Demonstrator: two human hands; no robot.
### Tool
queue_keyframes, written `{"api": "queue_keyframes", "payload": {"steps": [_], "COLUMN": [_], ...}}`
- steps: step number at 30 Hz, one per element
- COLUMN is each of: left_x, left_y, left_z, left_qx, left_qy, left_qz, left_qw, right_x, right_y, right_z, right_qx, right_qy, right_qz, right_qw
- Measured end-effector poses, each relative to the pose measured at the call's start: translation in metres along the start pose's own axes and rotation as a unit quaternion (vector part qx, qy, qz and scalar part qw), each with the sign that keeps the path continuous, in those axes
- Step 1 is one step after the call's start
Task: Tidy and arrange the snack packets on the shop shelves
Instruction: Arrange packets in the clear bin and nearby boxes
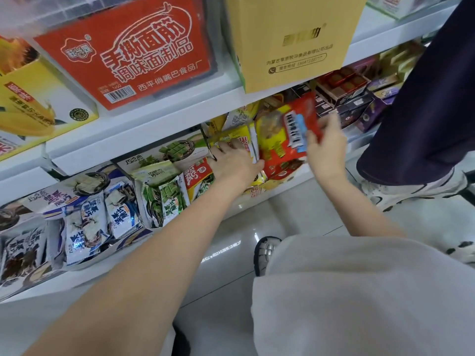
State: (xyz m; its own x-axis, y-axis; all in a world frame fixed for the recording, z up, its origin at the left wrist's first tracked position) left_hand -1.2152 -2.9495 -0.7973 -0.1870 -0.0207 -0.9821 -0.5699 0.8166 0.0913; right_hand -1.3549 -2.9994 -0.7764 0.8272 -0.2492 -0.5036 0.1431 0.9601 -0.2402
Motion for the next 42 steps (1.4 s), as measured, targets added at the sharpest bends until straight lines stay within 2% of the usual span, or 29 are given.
{"api": "queue_keyframes", "payload": {"steps": [2,4,6,9,11,12,14,18,24,29,32,34,38,40,42], "left_x": [0.000,0.000,-0.001,0.000,0.006,0.011,0.020,0.017,-0.005,-0.043,-0.079,-0.104,-0.150,-0.175,-0.202], "left_y": [0.000,0.001,0.006,0.020,0.034,0.040,0.044,0.037,0.032,0.047,0.061,0.070,0.095,0.111,0.127], "left_z": [0.004,0.007,0.009,0.007,-0.002,-0.007,-0.014,-0.018,-0.018,-0.015,-0.006,0.001,0.011,0.016,0.028], "left_qx": [0.010,0.021,0.050,0.173,0.263,0.281,0.260,0.167,0.165,0.111,0.080,0.060,0.035,0.034,0.026], "left_qy": [-0.005,-0.003,0.001,0.038,0.061,0.057,0.054,0.130,0.254,0.423,0.491,0.521,0.578,0.610,0.643], "left_qz": [0.008,-0.003,-0.045,-0.127,-0.111,-0.094,-0.094,-0.106,-0.034,-0.085,-0.124,-0.121,-0.061,-0.054,-0.061], "left_qw": [1.000,1.000,0.998,0.976,0.956,0.953,0.960,0.972,0.952,0.895,0.859,0.843,0.813,0.790,0.763], "right_x": [-0.030,-0.053,-0.066,-0.078,-0.087,-0.091,-0.098,-0.091,-0.079,-0.098,-0.122,-0.138,-0.157,-0.149,-0.134], "right_y": [-0.006,-0.006,-0.003,-0.001,-0.001,0.000,0.003,0.008,0.019,0.010,-0.002,-0.003,0.022,0.045,0.063], "right_z": [-0.003,-0.007,-0.010,-0.012,-0.013,-0.014,-0.016,-0.031,-0.037,-0.018,0.014,0.045,0.123,0.152,0.171], "right_qx": [-0.008,-0.027,-0.087,-0.217,-0.243,-0.245,-0.249,-0.230,-0.209,-0.256,-0.247,-0.244,-0.219,-0.294,-0.384], "right_qy": [-0.005,0.013,0.039,0.109,0.164,0.177,0.181,0.203,0.130,0.090,0.055,0.053,0.066,0.134,0.163], "right_qz": [-0.064,-0.084,-0.092,-0.082,-0.057,-0.050,-0.041,0.018,0.090,0.065,0.077,0.121,0.265,0.261,0.200], "right_qw": [0.998,0.996,0.991,0.967,0.954,0.952,0.951,0.951,0.965,0.960,0.964,0.961,0.937,0.910,0.887]}}
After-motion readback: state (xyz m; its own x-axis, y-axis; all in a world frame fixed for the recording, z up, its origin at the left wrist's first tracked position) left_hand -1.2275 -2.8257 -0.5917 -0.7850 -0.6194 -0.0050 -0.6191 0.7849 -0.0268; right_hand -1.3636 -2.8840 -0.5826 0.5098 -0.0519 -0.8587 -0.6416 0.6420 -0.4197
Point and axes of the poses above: each hand's wrist, its own y-axis away from the middle knuckle, its own x-axis out of the palm, z = x × y, the point moved 1 cm from there along -y, towards the middle knuckle, and after that the axes turned 13 degrees about -z, right-handed, at the moved point
